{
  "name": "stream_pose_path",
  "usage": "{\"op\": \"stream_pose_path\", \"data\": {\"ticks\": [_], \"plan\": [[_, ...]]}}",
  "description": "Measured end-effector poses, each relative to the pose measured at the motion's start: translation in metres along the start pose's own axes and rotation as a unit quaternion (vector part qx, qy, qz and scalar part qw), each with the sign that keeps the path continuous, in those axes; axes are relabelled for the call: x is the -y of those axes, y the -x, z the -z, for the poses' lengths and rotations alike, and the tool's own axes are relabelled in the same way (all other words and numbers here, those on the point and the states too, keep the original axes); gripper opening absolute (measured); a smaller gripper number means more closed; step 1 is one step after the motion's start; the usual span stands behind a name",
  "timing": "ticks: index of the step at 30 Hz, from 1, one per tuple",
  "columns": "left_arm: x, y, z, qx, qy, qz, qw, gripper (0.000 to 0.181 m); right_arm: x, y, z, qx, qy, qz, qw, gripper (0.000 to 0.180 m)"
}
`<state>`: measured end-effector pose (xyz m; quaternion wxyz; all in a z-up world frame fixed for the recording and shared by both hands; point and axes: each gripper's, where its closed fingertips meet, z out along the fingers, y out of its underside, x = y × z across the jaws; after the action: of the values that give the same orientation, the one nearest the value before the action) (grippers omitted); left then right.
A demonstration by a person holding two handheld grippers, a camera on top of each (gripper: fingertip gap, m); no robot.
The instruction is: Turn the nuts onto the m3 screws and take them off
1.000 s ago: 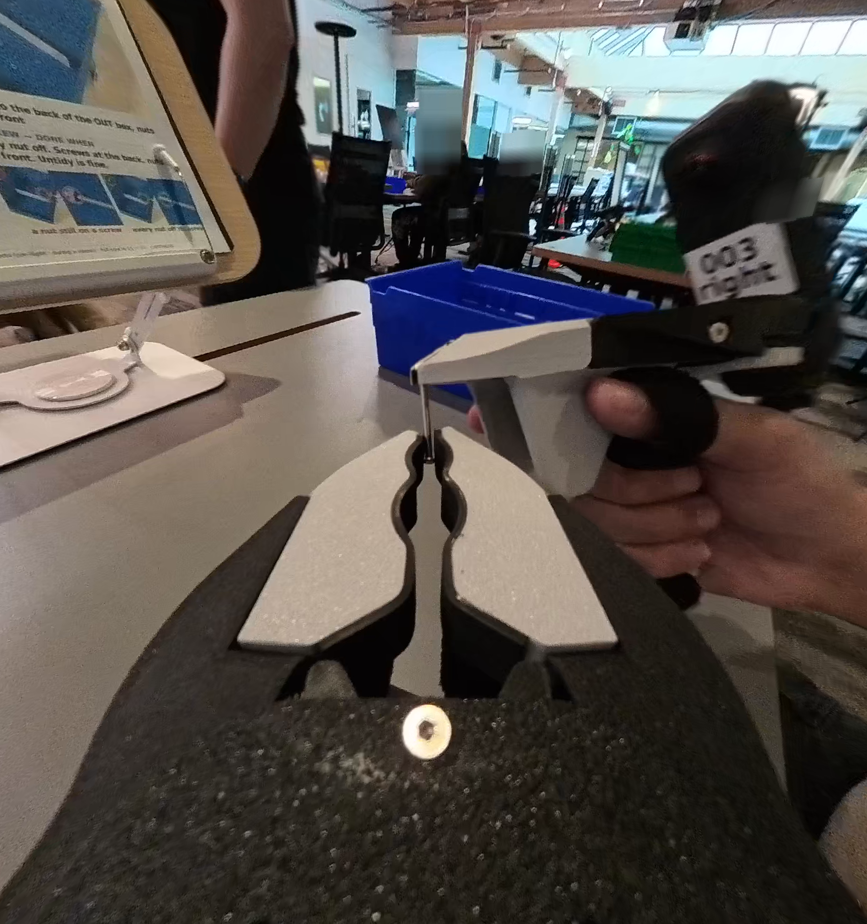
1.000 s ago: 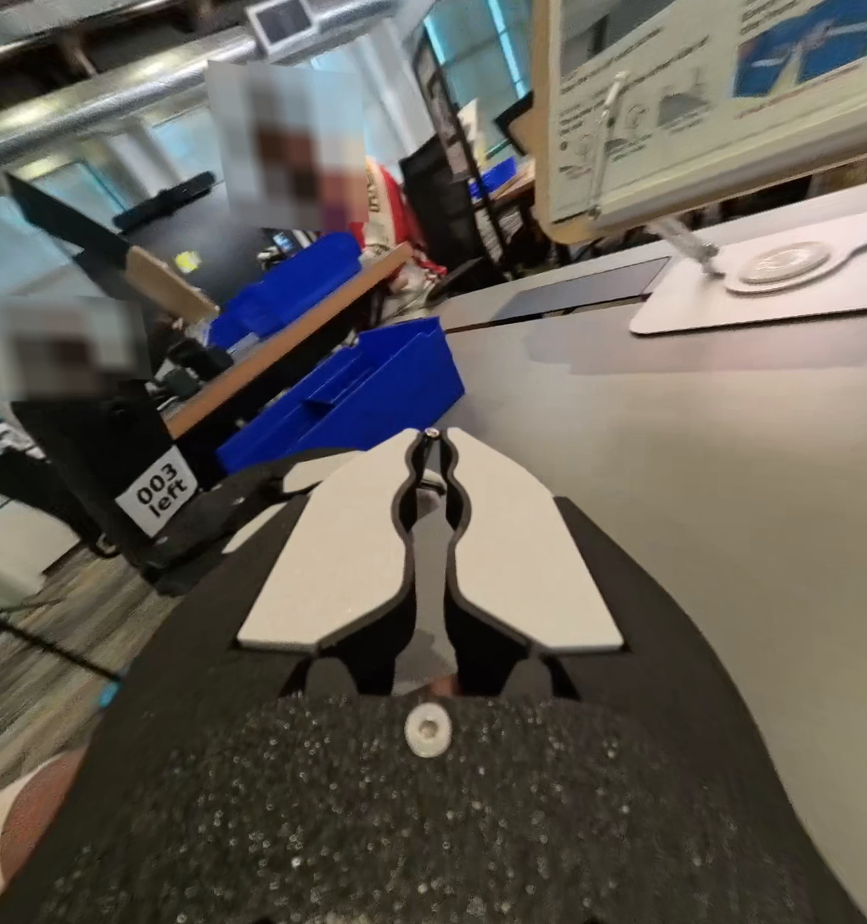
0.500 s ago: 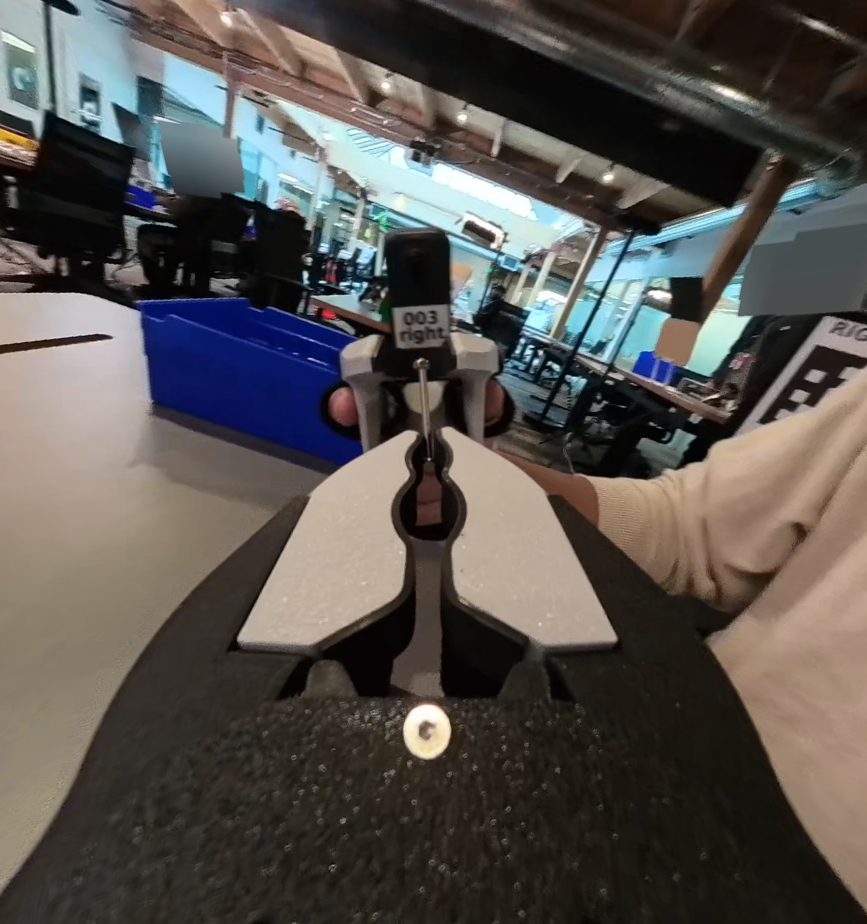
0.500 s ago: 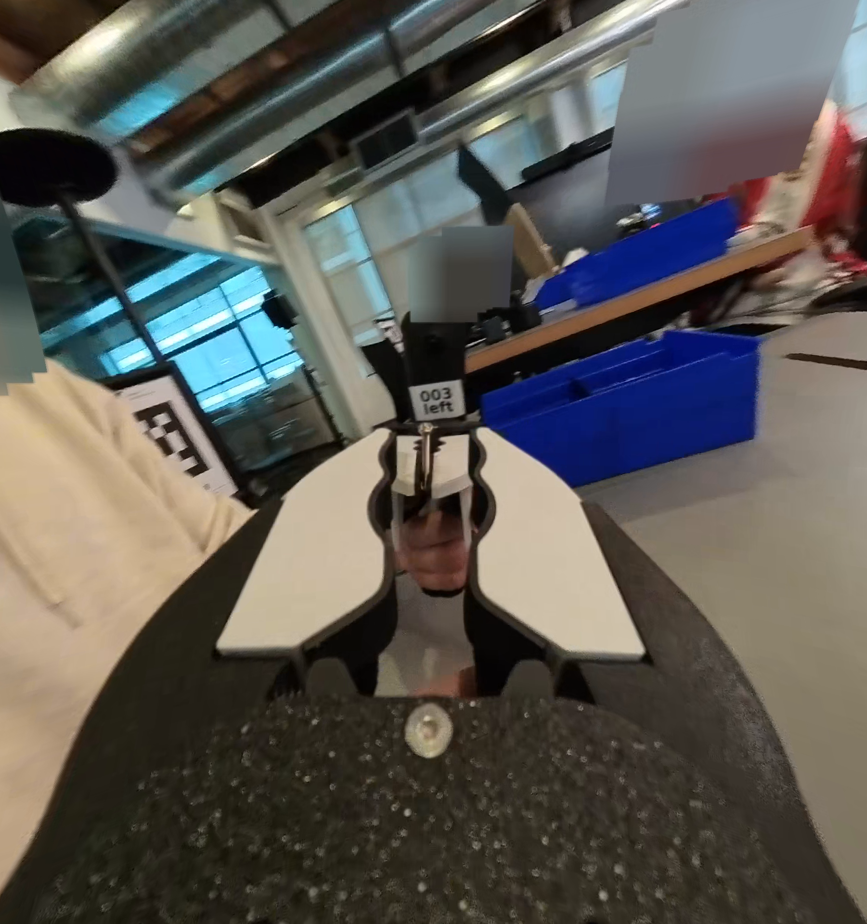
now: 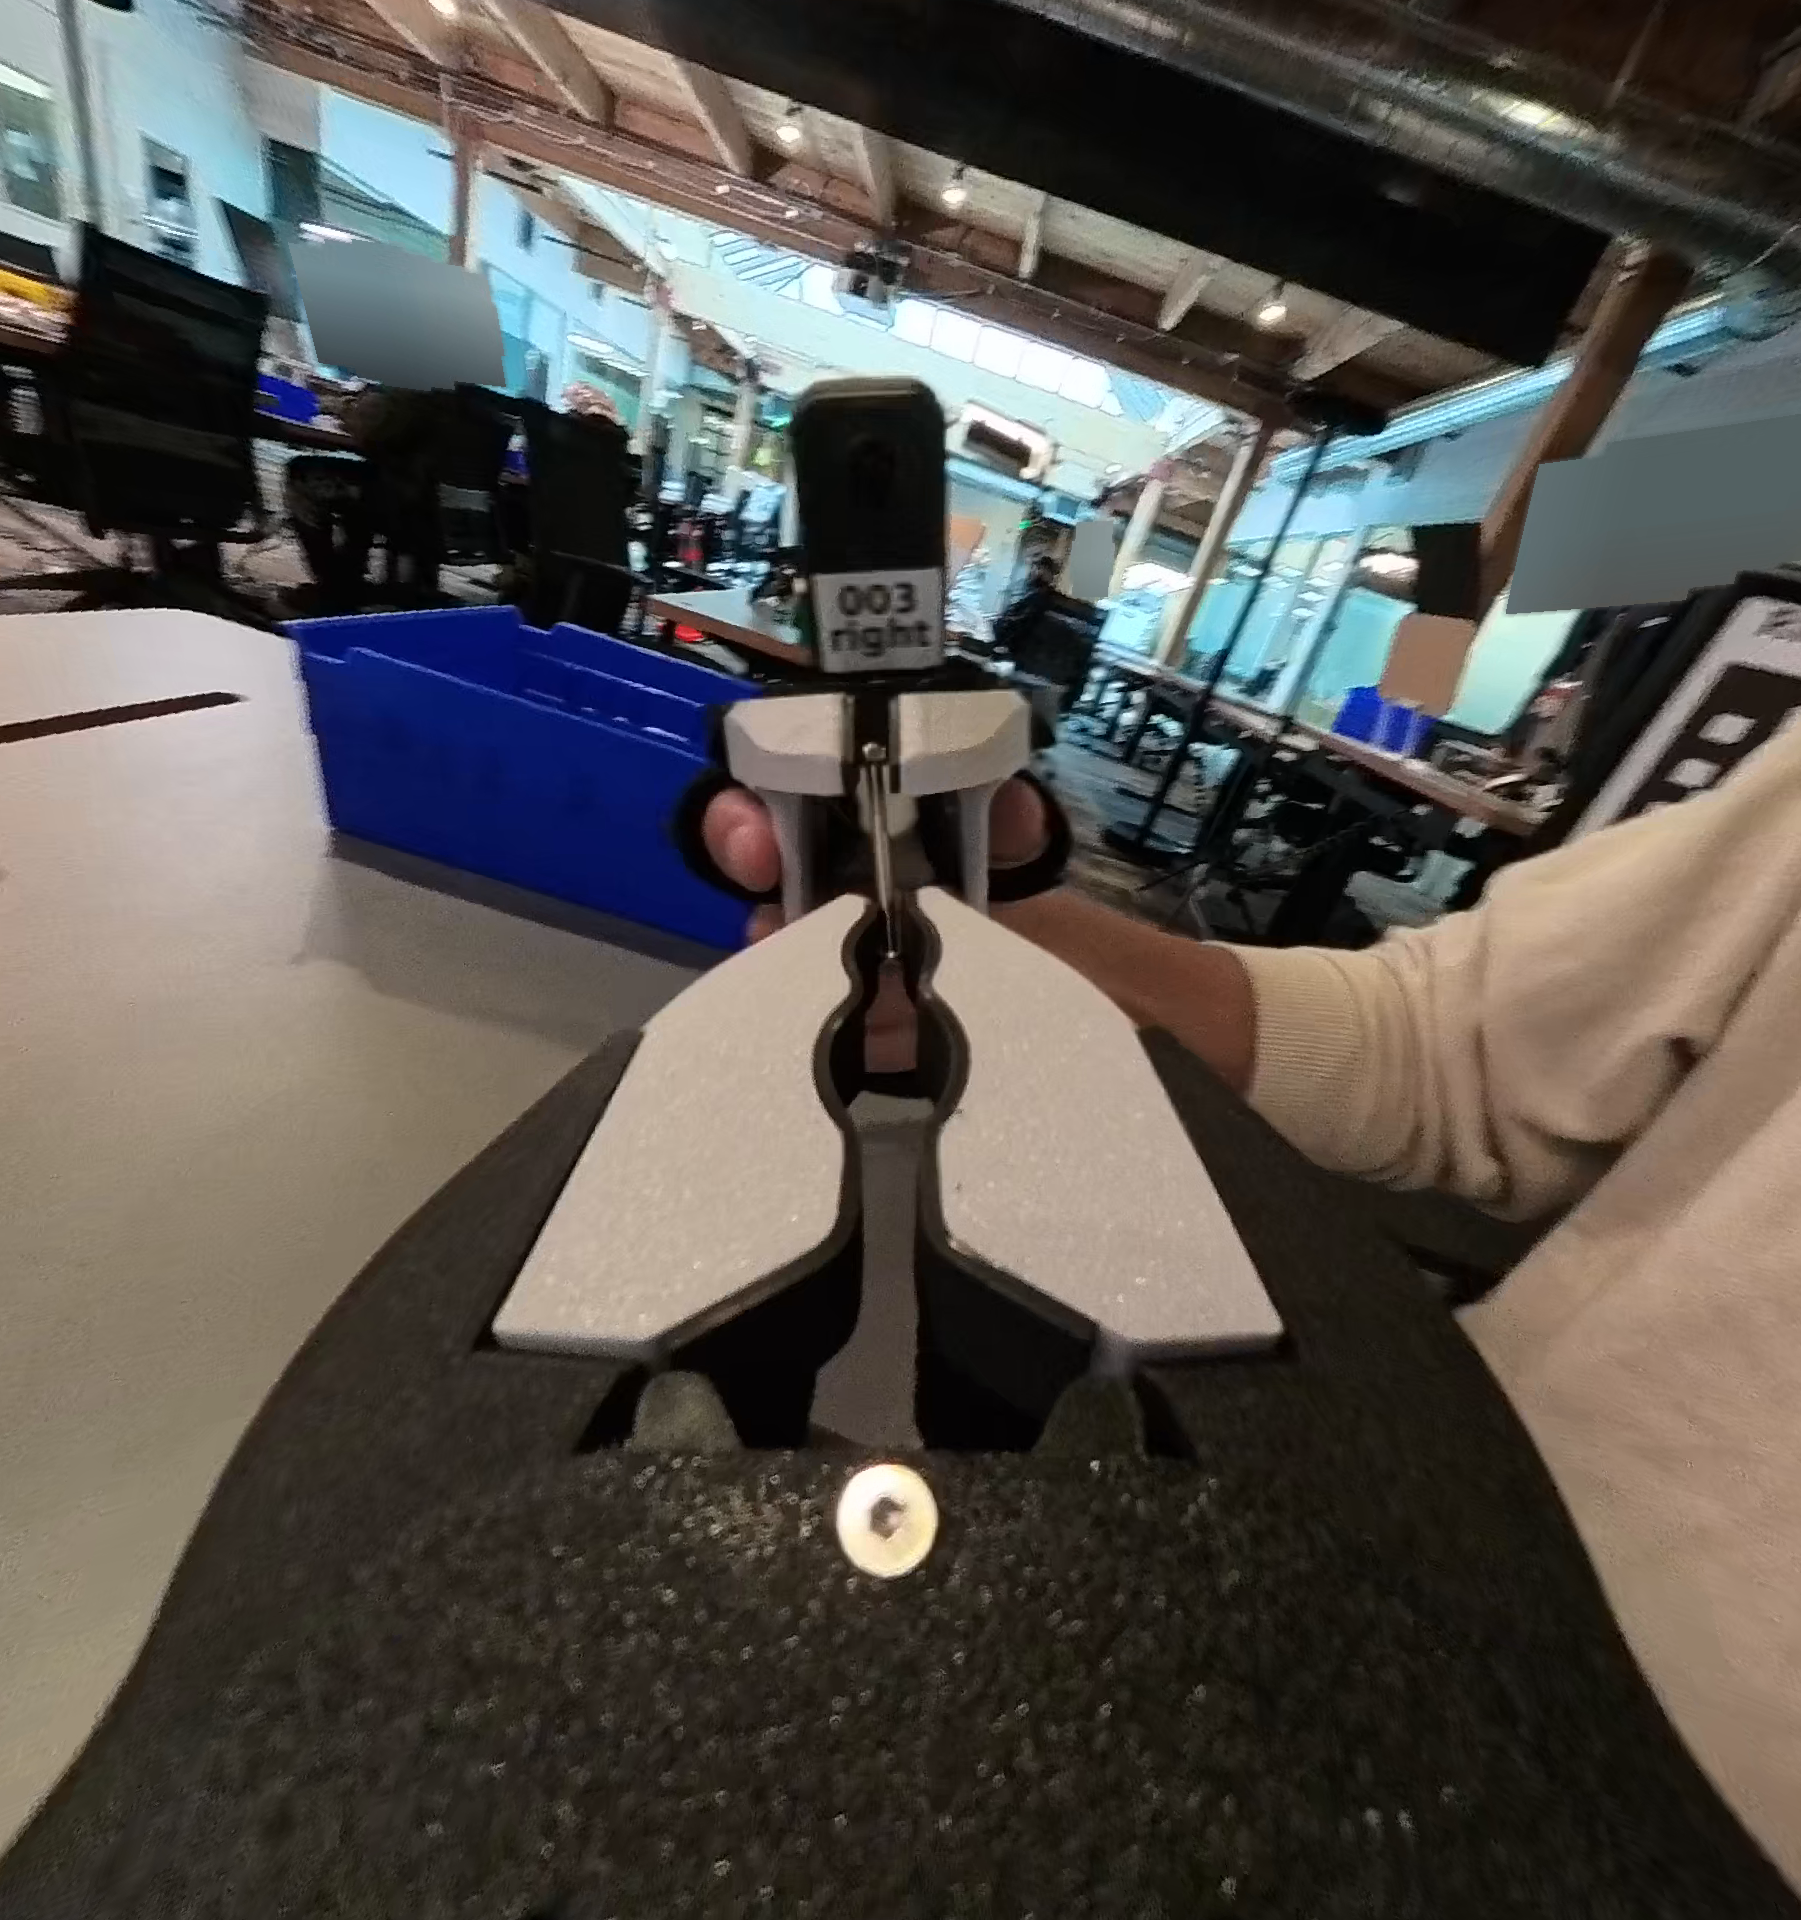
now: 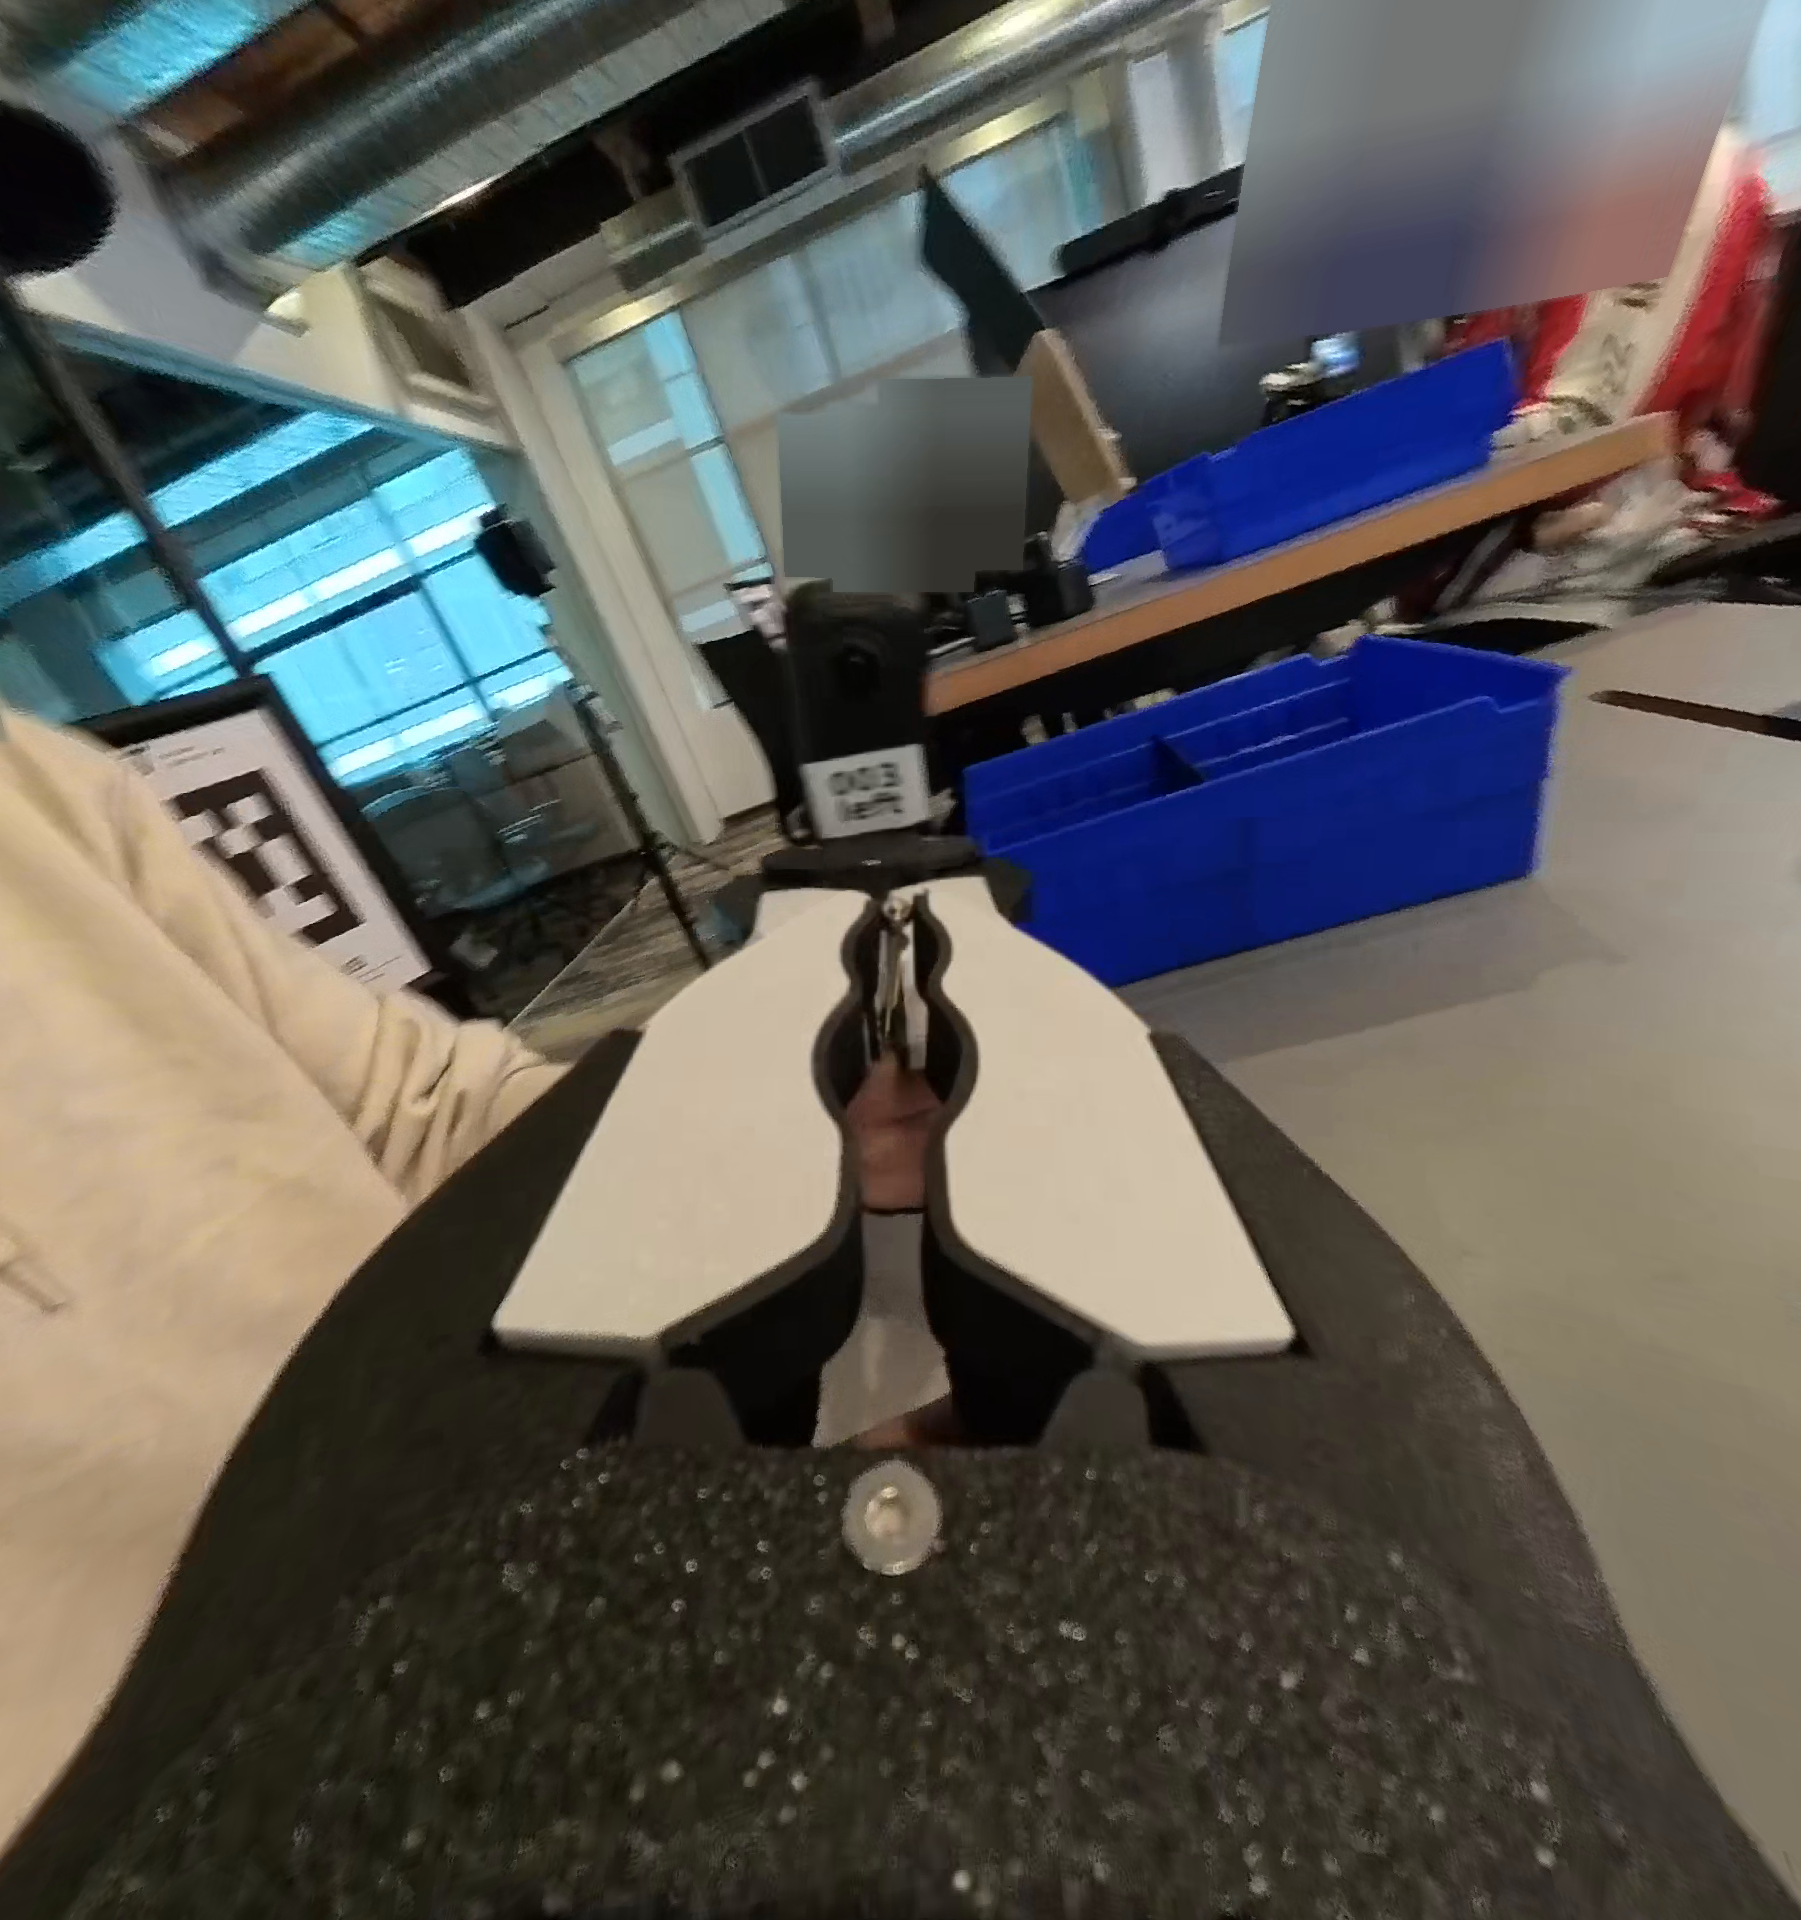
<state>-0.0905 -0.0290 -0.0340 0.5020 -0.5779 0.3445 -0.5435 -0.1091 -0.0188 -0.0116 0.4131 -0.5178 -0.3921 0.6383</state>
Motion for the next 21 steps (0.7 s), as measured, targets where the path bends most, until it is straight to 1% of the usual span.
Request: {"op": "stream_pose_path", "data": {"ticks": [3, 7, 10, 12, 13, 14, 17, 19, 21], "plan": [[-0.002, 0.019, 0.002, 0.075, 0.02, -0.042, 0.996, 0.003, -0.001, -0.018, -0.001, -0.083, -0.031, -0.03, 0.996, 0.005], [-0.004, 0.036, 0.007, 0.145, 0.036, -0.077, 0.986, 0.003, -0.004, -0.035, -0.001, -0.198, -0.088, -0.072, 0.974, 0.005], [-0.01, 0.042, 0.007, 0.169, 0.058, -0.093, 0.979, 0.003, -0.009, -0.045, 0.003, -0.296, -0.105, -0.069, 0.947, 0.005], [-0.013, 0.042, 0.006, 0.16, 0.058, -0.081, 0.982, 0.003, -0.01, -0.042, 0.0, -0.319, -0.11, -0.062, 0.939, 0.005], [-0.012, 0.041, 0.006, 0.15, 0.05, -0.071, 0.985, 0.003, -0.008, -0.039, 0.0, -0.321, -0.106, -0.049, 0.94, 0.011], [-0.011, 0.039, 0.006, 0.138, 0.046, -0.059, 0.988, 0.003, -0.002, -0.033, 0.0, -0.307, -0.114, -0.025, 0.945, 0.018], [-0.007, 0.033, 0.008, 0.103, 0.029, -0.033, 0.994, 0.003, 0.009, -0.02, 0.011, -0.244, -0.112, 0.031, 0.963, 0.024], [-0.003, 0.026, 0.009, 0.07, 0.013, -0.011, 0.997, 0.003, 0.008, -0.016, 0.018, -0.161, -0.09, 0.026, 0.983, 0.022], [0.001, 0.017, 0.009, 0.035, 0.001, 0.008, 0.999, 0.003, -0.001, -0.009, 0.019, -0.06, -0.045, -0.022, 0.997, 0.024]]}}
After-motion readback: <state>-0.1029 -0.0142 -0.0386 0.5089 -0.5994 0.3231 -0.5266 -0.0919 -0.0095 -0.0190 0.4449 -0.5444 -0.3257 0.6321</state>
